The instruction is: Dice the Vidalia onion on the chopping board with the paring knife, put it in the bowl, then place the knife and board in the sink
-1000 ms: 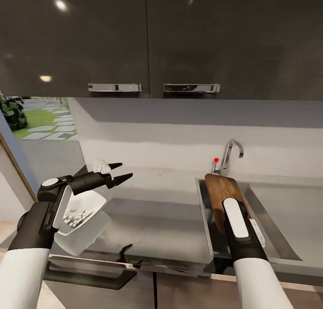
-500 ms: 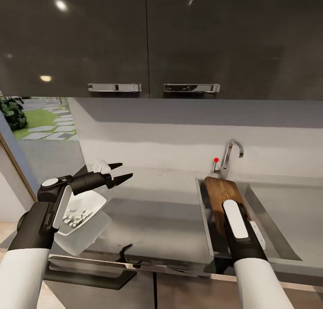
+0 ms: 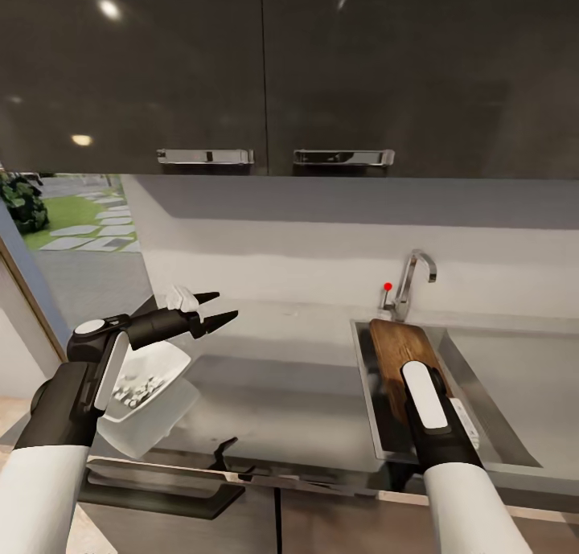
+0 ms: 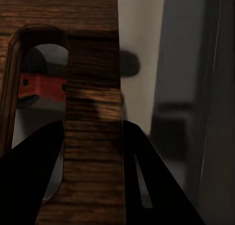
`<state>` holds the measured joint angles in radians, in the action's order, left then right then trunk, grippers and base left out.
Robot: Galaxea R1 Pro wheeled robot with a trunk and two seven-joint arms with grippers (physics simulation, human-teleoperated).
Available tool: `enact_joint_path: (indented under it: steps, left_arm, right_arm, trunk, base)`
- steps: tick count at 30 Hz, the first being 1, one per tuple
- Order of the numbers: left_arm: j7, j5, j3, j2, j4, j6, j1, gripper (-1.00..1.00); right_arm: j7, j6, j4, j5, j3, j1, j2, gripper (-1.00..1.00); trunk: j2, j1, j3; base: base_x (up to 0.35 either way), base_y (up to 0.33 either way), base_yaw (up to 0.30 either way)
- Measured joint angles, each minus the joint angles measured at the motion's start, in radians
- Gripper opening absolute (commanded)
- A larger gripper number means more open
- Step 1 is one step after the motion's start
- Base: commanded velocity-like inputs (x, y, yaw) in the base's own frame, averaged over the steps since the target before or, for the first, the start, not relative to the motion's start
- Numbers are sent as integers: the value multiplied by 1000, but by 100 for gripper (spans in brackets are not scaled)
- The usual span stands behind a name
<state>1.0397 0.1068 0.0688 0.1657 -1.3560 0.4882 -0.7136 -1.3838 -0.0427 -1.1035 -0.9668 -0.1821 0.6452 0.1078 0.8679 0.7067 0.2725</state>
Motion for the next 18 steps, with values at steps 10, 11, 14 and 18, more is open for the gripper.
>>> enact_joint_path:
  steps: [10, 11, 14, 18]
  left_arm:
    - [-1, 0, 0, 0, 0, 0, 0, 100]
    - [-1, 0, 0, 0, 0, 0, 0, 100]
    - [-2, 0, 0, 0, 0, 0, 0, 100]
    - [-2, 0, 0, 0, 0, 0, 0, 100]
  right_arm:
    - [-1, 1, 0, 0, -2, 0, -30, -100]
    - [-2, 2, 0, 0, -8, 0, -33, -100]
    - [-2, 17, 0, 0, -9, 0, -33, -100]
    - [-1, 40, 0, 0, -9, 0, -33, -100]
  trunk:
    - [0, 0, 14]
    - [0, 0, 16]
    - [0, 0, 18]
    - [0, 0, 19]
  base:
    - [0, 0, 0]
    - [0, 0, 0]
    - [0, 0, 0]
    - [0, 0, 0]
